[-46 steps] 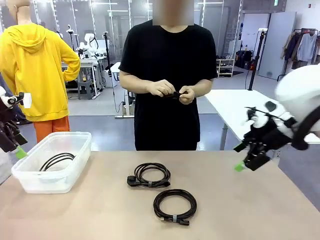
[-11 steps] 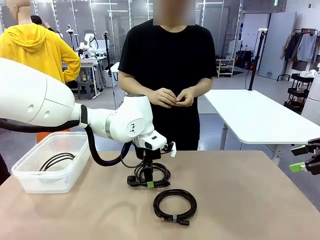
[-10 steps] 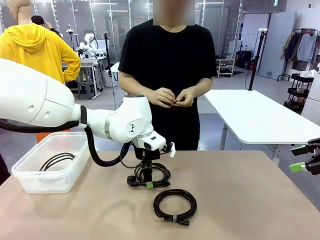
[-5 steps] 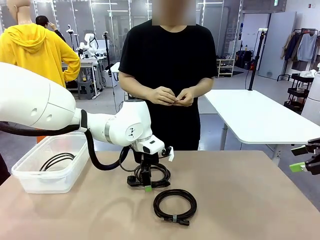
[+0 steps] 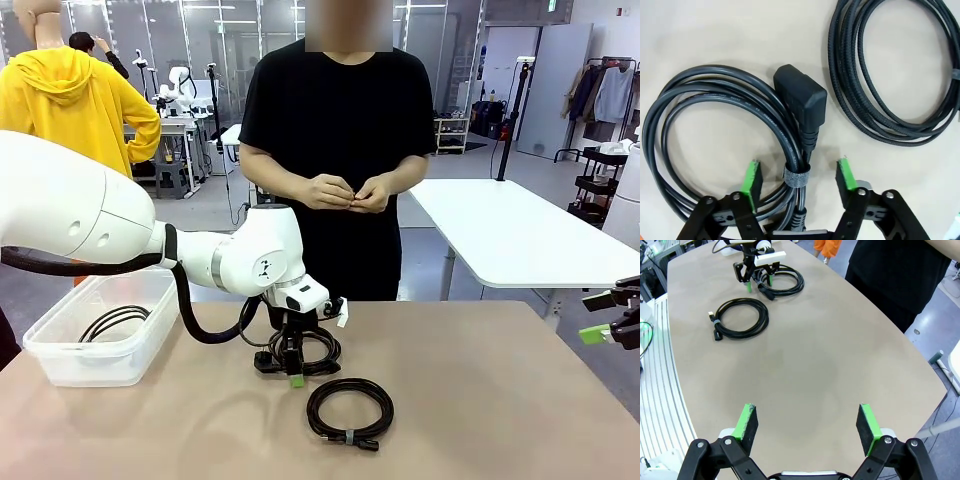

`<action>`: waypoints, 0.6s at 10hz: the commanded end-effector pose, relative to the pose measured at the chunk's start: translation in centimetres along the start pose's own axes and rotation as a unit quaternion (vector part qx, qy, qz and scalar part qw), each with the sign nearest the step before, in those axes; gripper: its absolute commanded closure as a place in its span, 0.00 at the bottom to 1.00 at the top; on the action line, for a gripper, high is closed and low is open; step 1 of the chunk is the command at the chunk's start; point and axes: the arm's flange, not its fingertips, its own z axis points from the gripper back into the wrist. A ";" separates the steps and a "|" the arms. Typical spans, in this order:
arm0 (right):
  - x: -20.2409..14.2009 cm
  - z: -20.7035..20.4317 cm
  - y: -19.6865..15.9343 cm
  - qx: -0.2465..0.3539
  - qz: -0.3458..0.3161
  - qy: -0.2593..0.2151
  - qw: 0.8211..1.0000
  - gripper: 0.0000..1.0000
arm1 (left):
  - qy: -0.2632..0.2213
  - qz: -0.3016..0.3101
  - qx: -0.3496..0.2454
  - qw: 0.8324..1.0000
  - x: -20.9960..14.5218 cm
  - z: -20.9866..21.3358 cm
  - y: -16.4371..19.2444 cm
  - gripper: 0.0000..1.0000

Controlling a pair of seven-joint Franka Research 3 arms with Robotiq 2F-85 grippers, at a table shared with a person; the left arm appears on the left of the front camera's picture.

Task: Organize and store the cables.
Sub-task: Place the Power Cable into the Organizing box.

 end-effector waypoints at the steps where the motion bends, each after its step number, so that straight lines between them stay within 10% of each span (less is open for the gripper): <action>1: 0.1 -0.1 -0.2 -0.001 -0.003 -0.008 1.000 0.00 | 0.003 -0.013 0.003 1.000 0.0 0.1 0.1 1.00; 6: 0.1 -0.1 -0.2 -0.001 -0.003 -0.008 1.000 0.00 | 0.008 -0.022 0.010 1.000 -0.2 1.1 0.2 1.00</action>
